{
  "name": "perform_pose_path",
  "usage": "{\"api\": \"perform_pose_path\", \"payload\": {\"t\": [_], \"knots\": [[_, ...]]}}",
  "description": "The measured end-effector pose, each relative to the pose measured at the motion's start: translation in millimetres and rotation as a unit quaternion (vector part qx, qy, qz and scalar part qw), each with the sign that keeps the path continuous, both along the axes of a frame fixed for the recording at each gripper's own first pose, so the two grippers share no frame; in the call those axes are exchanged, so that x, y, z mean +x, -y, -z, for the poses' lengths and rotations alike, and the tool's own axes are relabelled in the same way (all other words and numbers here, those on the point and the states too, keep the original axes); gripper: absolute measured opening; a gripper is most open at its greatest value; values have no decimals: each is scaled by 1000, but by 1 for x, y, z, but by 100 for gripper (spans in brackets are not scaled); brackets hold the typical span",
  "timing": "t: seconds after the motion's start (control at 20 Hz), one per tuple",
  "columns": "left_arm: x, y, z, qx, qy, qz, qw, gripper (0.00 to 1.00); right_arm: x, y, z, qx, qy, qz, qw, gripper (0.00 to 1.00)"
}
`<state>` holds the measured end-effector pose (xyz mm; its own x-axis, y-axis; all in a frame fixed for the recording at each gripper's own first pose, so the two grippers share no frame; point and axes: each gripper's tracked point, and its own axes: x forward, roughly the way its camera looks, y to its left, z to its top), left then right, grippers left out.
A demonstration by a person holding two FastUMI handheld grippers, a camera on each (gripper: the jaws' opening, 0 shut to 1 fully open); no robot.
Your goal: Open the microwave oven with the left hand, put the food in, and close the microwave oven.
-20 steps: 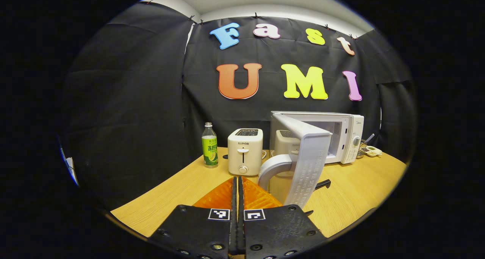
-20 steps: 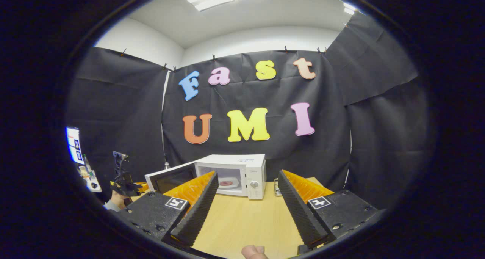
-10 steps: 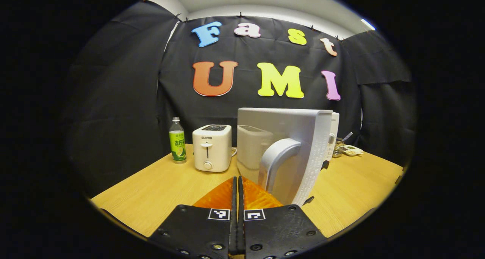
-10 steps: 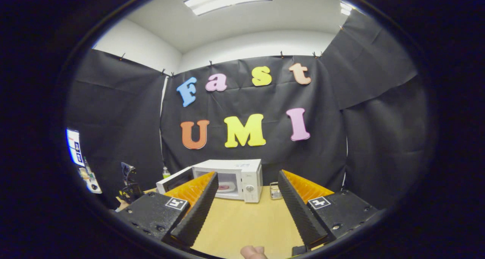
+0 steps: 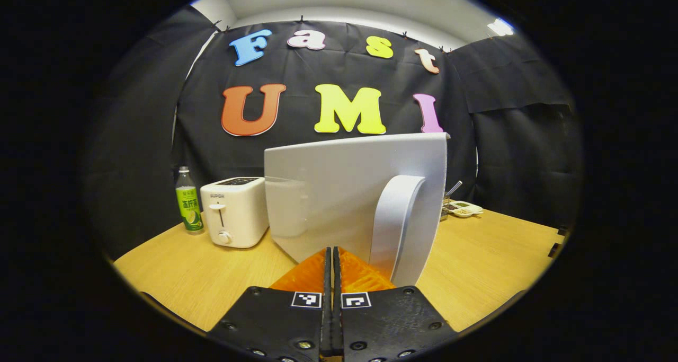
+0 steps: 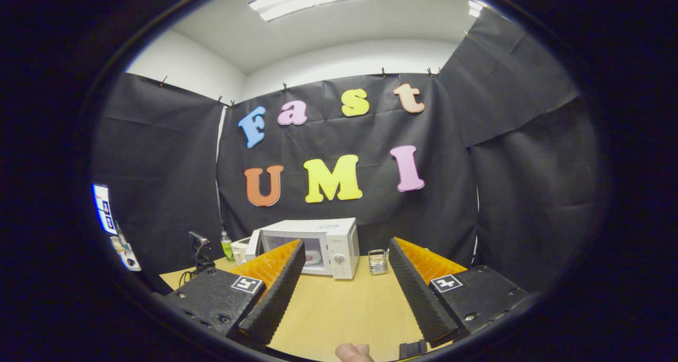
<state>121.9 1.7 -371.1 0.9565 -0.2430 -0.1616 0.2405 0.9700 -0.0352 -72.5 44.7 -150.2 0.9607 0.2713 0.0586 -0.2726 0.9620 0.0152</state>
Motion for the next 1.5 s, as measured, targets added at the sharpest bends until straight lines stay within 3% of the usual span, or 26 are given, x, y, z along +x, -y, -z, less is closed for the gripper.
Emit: {"api": "perform_pose_path", "payload": {"t": [0.1, 0.15, 0.2, 0.5, 0.55, 0.6, 0.65, 0.7, 0.75, 0.8, 0.85, 0.9, 1.1, 1.15, 1.2, 1.45, 1.5], "knots": [[12, 12, 2, -3, 4, -4, 1000, 0, 3, 7, 2, 1, 1, 4, 1000, 91], [18, 23, 1, -9, 7, 2, 1000, 0, 4, 11, 5, 1, -2, 5, 1000, 100], [25, 32, 1, -10, 13, 4, 1000, 0, 6, 13, 6, 3, -2, 4, 1000, 91], [64, 80, -6, -15, 20, 24, 999, 0, 23, 38, 11, -5, 5, 20, 1000, 90], [71, 89, -8, -21, 21, 27, 999, 0, 26, 41, 12, -6, 5, 20, 1000, 100], [78, 98, -10, -25, 21, 32, 999, 0, 30, 43, 13, -7, 5, 19, 1000, 91], [85, 108, -12, -26, 20, 35, 999, 10, 33, 46, 15, -6, 5, 18, 1000, 91], [92, 117, -12, -26, 18, 38, 999, 0, 37, 48, 18, -7, 2, 16, 1000, 100], [99, 126, -14, -25, 17, 40, 999, 0, 42, 52, 21, -9, -1, 18, 1000, 100], [107, 130, -15, -20, 18, 35, 999, 0, 47, 56, 23, -10, -5, 20, 1000, 91], [115, 135, -16, -18, 17, 31, 999, 0, 51, 60, 25, -10, -8, 23, 1000, 100], [123, 142, -15, -19, 13, 31, 999, 0, 54, 63, 26, -11, -9, 24, 1000, 91], [148, 159, -15, -36, 0, 32, 999, 0, 66, 67, 33, -14, -15, 18, 1000, 91], [154, 161, -14, -34, -3, 31, 999, 0, 68, 66, 35, -12, -18, 12, 1000, 100], [159, 164, -15, -33, -5, 29, 999, 0, 71, 66, 38, -10, -22, 8, 1000, 91], [184, 163, -12, -24, -12, 1, 1000, 0, 84, 74, 48, -6, -35, 11, 999, 91], [190, 165, -12, -22, -16, 1, 1000, 0, 85, 74, 50, -4, -39, 11, 999, 100]]}}
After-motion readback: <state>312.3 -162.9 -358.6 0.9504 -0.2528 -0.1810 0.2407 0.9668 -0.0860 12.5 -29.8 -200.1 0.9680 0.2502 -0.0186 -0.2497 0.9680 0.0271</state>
